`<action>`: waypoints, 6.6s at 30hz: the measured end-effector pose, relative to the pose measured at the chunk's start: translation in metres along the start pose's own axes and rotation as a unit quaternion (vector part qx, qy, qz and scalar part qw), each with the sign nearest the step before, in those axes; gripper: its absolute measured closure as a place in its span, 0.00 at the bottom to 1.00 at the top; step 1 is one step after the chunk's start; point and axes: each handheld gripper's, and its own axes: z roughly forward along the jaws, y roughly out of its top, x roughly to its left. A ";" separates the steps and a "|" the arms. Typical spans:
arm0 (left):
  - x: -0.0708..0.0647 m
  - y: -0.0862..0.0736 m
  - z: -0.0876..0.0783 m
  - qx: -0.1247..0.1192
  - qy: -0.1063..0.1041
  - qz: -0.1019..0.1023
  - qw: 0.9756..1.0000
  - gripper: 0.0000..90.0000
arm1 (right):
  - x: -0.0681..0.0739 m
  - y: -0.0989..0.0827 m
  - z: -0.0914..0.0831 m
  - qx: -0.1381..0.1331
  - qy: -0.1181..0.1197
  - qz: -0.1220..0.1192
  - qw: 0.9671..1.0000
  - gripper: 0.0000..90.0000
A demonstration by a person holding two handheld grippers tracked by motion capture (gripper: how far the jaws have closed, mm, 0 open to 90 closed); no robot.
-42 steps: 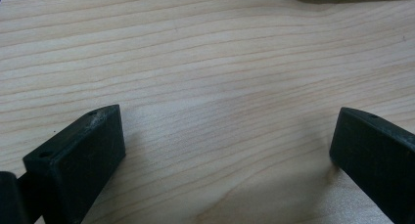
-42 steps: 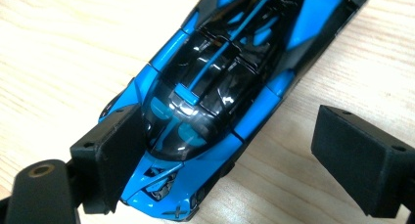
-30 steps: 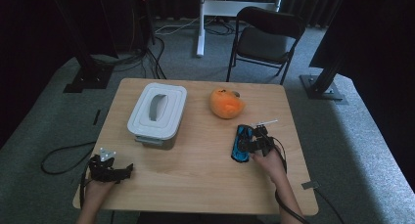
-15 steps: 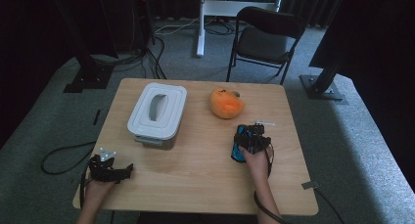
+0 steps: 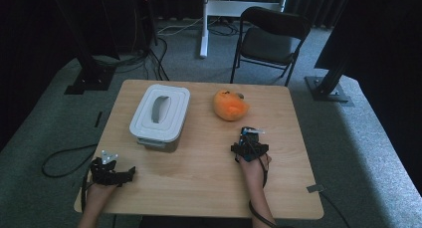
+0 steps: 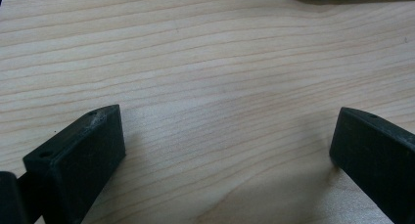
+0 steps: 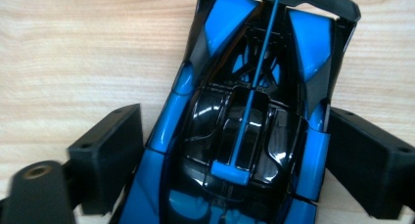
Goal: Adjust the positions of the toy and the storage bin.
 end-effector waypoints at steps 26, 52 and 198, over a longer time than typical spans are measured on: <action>0.000 0.000 0.000 0.000 0.000 0.000 1.000 0.00 | -0.012 0.011 -0.019 -0.008 0.027 -0.044 0.999 0.28; 0.000 0.000 0.000 0.000 0.001 -0.001 1.000 0.00 | -0.125 0.003 -0.095 -0.038 -0.023 -0.050 0.998 0.28; 0.000 0.000 0.000 -0.001 0.000 -0.001 1.000 0.00 | -0.012 0.119 0.017 -0.015 0.160 -0.122 0.979 0.54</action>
